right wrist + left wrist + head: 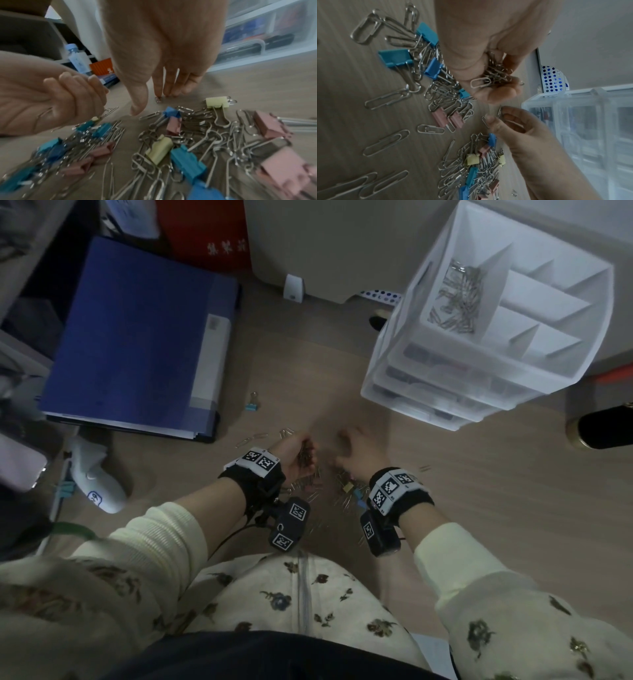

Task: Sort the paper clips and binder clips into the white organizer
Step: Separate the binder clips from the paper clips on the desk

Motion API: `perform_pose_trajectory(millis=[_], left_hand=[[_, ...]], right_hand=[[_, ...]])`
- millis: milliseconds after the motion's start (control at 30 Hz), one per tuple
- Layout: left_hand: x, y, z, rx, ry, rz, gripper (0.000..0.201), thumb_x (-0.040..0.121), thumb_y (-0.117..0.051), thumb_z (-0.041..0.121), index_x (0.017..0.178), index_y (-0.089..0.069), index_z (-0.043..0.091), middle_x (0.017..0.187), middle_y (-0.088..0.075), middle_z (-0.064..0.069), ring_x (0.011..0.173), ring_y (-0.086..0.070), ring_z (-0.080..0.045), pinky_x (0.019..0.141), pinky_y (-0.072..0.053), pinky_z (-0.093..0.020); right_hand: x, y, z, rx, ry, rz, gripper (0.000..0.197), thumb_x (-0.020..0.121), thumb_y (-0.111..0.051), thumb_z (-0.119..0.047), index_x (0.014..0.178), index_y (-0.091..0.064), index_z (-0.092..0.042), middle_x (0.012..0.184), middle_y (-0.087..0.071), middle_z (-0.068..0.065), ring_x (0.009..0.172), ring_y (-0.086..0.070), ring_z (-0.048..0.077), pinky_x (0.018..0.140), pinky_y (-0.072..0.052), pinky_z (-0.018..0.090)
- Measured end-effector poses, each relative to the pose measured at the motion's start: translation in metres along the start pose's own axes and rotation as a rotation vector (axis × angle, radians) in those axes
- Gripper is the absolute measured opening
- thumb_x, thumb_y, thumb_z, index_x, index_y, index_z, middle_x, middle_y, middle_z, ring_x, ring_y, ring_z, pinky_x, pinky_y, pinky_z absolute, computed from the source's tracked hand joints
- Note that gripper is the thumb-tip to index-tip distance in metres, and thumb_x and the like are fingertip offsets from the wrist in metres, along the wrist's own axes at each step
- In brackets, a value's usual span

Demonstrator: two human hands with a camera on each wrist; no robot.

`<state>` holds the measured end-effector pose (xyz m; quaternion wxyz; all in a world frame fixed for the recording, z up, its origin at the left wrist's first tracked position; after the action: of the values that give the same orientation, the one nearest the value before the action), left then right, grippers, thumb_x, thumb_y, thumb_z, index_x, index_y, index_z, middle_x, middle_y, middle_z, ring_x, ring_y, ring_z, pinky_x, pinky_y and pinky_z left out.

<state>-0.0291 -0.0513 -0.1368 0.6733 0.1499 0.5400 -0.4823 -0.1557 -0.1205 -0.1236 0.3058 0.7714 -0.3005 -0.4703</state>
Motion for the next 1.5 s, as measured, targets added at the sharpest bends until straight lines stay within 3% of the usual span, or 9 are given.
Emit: perform_pose_trajectory(millis=[167, 400, 733, 833, 1033, 1167, 1267, 1400, 1500], left_hand=[[0.004, 0.0, -0.002, 0.033, 0.013, 0.004, 0.034, 0.095, -0.04, 0.023, 0.064, -0.049, 0.013, 0.048, -0.042, 0.004, 0.04, -0.037, -0.007, 0.034, -0.03, -0.014], [-0.001, -0.004, -0.001, 0.052, -0.007, -0.011, 0.037, 0.098, -0.035, 0.021, 0.064, -0.048, 0.011, 0.046, -0.04, 0.005, 0.032, -0.034, -0.005, 0.034, -0.024, -0.013], [-0.005, -0.003, 0.001, -0.021, -0.026, -0.028, 0.032, 0.097, -0.038, 0.02, 0.073, -0.055, 0.008, 0.049, -0.054, 0.002, 0.043, -0.051, -0.007, 0.04, -0.044, -0.015], [-0.008, -0.002, 0.001, -0.05, -0.043, -0.047, 0.032, 0.098, -0.038, 0.018, 0.076, -0.057, 0.005, 0.052, -0.057, -0.001, 0.048, -0.054, -0.01, 0.044, -0.047, -0.017], [-0.011, -0.003, -0.001, -0.093, -0.064, -0.032, 0.025, 0.096, -0.039, 0.012, 0.076, -0.053, 0.005, 0.069, -0.054, -0.006, 0.058, -0.056, -0.015, 0.05, -0.054, -0.021], [-0.012, -0.008, -0.003, -0.112, -0.051, -0.042, 0.023, 0.094, -0.036, 0.01, 0.079, -0.052, 0.004, 0.077, -0.055, -0.01, 0.069, -0.056, -0.018, 0.056, -0.055, -0.026], [-0.012, -0.013, -0.003, -0.106, -0.056, -0.075, 0.025, 0.096, -0.034, 0.012, 0.086, -0.056, 0.004, 0.082, -0.06, -0.012, 0.076, -0.059, -0.018, 0.062, -0.057, -0.029], [-0.014, -0.011, -0.003, -0.072, -0.04, -0.078, 0.024, 0.095, -0.036, 0.013, 0.08, -0.053, 0.005, 0.068, -0.054, -0.008, 0.057, -0.054, -0.015, 0.045, -0.05, -0.019], [-0.015, -0.006, -0.003, -0.064, -0.021, -0.047, 0.028, 0.095, -0.036, 0.015, 0.07, -0.048, 0.01, 0.056, -0.049, -0.002, 0.04, -0.047, -0.01, 0.039, -0.041, -0.014]], right_hand=[[-0.009, -0.008, -0.013, -0.231, 0.173, -0.006, 0.038, 0.08, -0.06, -0.008, 0.117, -0.053, -0.008, 0.12, -0.051, 0.012, 0.111, -0.047, 0.032, 0.088, -0.043, 0.04], [-0.016, -0.012, -0.015, -0.307, 0.211, -0.046, 0.028, 0.086, -0.05, 0.0, 0.11, -0.059, -0.01, 0.112, -0.06, 0.011, 0.104, -0.055, 0.03, 0.083, -0.044, 0.037], [-0.022, -0.02, -0.02, -0.512, 0.239, -0.02, 0.032, 0.082, -0.054, -0.003, 0.114, -0.054, -0.008, 0.116, -0.056, 0.011, 0.112, -0.05, 0.03, 0.096, -0.032, 0.04], [-0.024, -0.016, -0.016, -0.397, 0.179, 0.015, 0.026, 0.084, -0.053, -0.005, 0.11, -0.055, -0.009, 0.113, -0.057, 0.011, 0.11, -0.051, 0.03, 0.097, -0.032, 0.041], [-0.027, 0.009, -0.017, 0.003, 0.072, 0.266, 0.015, 0.094, -0.049, -0.017, 0.102, -0.061, -0.015, 0.106, -0.064, 0.005, 0.102, -0.056, 0.024, 0.096, -0.038, 0.044], [-0.034, 0.019, -0.036, 0.192, 0.197, 0.27, 0.013, 0.091, -0.057, -0.019, 0.099, -0.066, -0.014, 0.099, -0.068, 0.005, 0.093, -0.061, 0.023, 0.088, -0.047, 0.042], [-0.039, 0.018, -0.05, 0.201, 0.285, 0.227, 0.017, 0.09, -0.06, -0.021, 0.102, -0.071, -0.018, 0.102, -0.071, 0.002, 0.097, -0.063, 0.021, 0.09, -0.047, 0.037], [-0.044, 0.02, -0.05, 0.216, 0.354, 0.261, 0.02, 0.09, -0.06, -0.019, 0.105, -0.073, -0.018, 0.103, -0.072, 0.001, 0.097, -0.064, 0.018, 0.091, -0.047, 0.036], [-0.046, 0.029, -0.031, 0.258, 0.28, 0.311, 0.021, 0.093, -0.057, -0.019, 0.107, -0.072, -0.016, 0.107, -0.071, 0.002, 0.098, -0.063, 0.017, 0.092, -0.047, 0.032]])
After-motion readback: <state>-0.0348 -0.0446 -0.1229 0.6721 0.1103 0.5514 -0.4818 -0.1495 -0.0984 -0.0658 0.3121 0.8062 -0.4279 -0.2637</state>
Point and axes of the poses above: each hand's wrist, its own x-axis towards the middle knuckle, its own y-axis out of the back of the hand, z = x × y, the point moved 5 cm from there along x, towards the middle knuckle
